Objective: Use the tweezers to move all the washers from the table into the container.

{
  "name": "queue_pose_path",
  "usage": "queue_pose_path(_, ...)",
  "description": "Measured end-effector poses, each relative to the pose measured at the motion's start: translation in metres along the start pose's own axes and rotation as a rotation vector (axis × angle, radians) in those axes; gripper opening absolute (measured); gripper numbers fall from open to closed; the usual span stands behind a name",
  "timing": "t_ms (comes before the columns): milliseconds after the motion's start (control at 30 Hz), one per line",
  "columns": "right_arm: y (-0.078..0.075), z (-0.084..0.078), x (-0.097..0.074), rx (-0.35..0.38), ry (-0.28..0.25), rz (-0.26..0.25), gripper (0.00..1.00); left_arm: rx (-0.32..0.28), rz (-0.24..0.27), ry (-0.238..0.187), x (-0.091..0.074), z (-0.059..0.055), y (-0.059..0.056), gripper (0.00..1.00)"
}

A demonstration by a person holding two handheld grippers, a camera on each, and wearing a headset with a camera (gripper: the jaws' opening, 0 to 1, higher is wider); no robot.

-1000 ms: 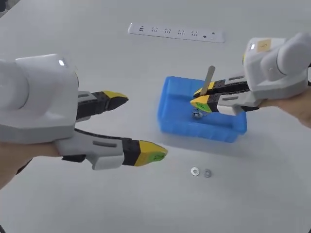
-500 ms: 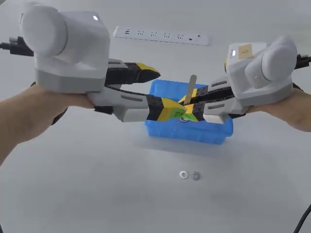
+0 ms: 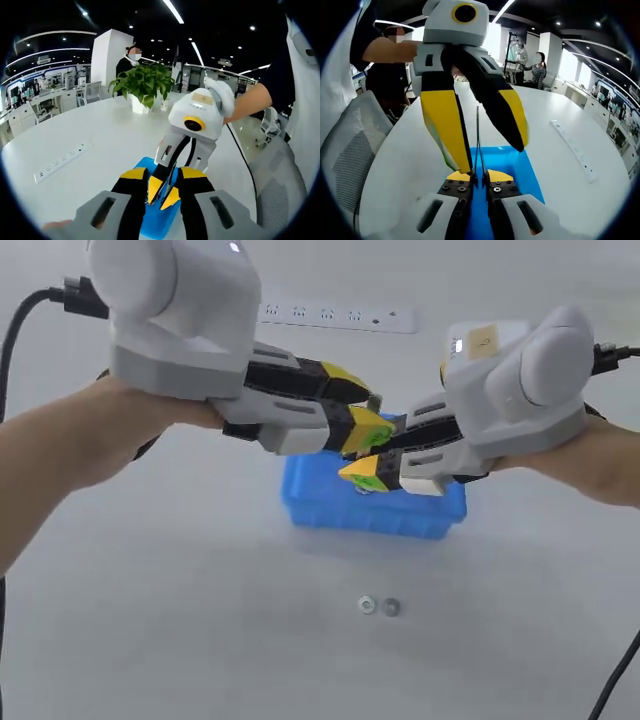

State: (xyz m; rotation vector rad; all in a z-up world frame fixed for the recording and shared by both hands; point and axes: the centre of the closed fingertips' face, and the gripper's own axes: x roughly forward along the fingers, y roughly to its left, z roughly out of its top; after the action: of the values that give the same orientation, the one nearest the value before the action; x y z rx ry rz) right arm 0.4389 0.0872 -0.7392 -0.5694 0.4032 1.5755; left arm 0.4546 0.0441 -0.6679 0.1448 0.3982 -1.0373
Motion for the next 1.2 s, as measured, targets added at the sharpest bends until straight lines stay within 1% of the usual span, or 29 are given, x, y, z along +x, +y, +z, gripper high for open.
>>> queue_pose_path(67, 0.0005, -0.0005, -0.0002, 0.0, 0.001, 0.002, 0.1, 0.001, -0.017, 0.019, 0.001, -0.0031, -0.0013, 0.27)
queue_pose_path(100, 0.0005, -0.0011, -0.0004, -0.004, 0.004, 0.001, 0.1, 0.001, -0.023, 0.019, 0.001, -0.0034, -0.0023, 0.26)
queue_pose_path(167, 0.0009, -0.0021, -0.0007, -0.009, 0.008, 0.004, 0.1, -0.002, -0.044, 0.013, 0.0012, -0.0029, -0.0056, 0.24)
queue_pose_path(333, 0.0011, -0.0022, -0.0004, -0.012, 0.008, 0.007, 0.1, 0.012, -0.065, 0.006, 0.002, -0.0021, -0.0069, 0.13)
queue_pose_path(400, 0.0006, -0.0011, -0.0006, -0.014, 0.005, 0.005, 0.1, 0.011, -0.079, 0.0, 0.0024, -0.0008, -0.0091, 0.1)
queue_pose_path(533, 0.0009, 0.0001, -0.001, -0.021, 0.006, 0.007, 0.1, 0.031, -0.079, 0.001, 0.002, 0.0002, -0.0095, 0.09)
queue_pose_path(600, 0.0017, 0.0006, -0.001, -0.024, 0.006, 0.009, 0.1, 0.071, -0.061, 0.0, 0.0015, 0.0005, -0.0061, 0.08)
queue_pose_path(667, 0.0011, -0.0004, -0.0006, -0.031, 0.013, 0.003, 0.1, 0.095, -0.062, 0.008, 0.0021, -0.0005, -0.007, 0.07)
queue_pose_path(700, 0.0009, -0.0005, -0.0005, -0.03, 0.015, 0.002, 0.1, 0.117, -0.058, 0.016, 0.0025, -0.0008, -0.0078, 0.07)
queue_pose_path(833, 0.0012, 0.0018, -0.0011, -0.031, 0.011, 0.0, 0.11, 0.101, -0.059, 0.016, 0.0017, 0.0012, -0.0088, 0.06)
queue_pose_path(1033, -0.0004, 0.0048, -0.0038, -0.031, 0.007, -0.014, 0.12, 0.11, -0.049, 0.024, -0.0016, 0.0037, -0.0069, 0.06)
queue_pose_path(1200, -0.0001, 0.0066, -0.0058, -0.029, 0.007, -0.023, 0.13, 0.119, -0.046, 0.027, -0.0034, 0.0056, -0.0081, 0.06)
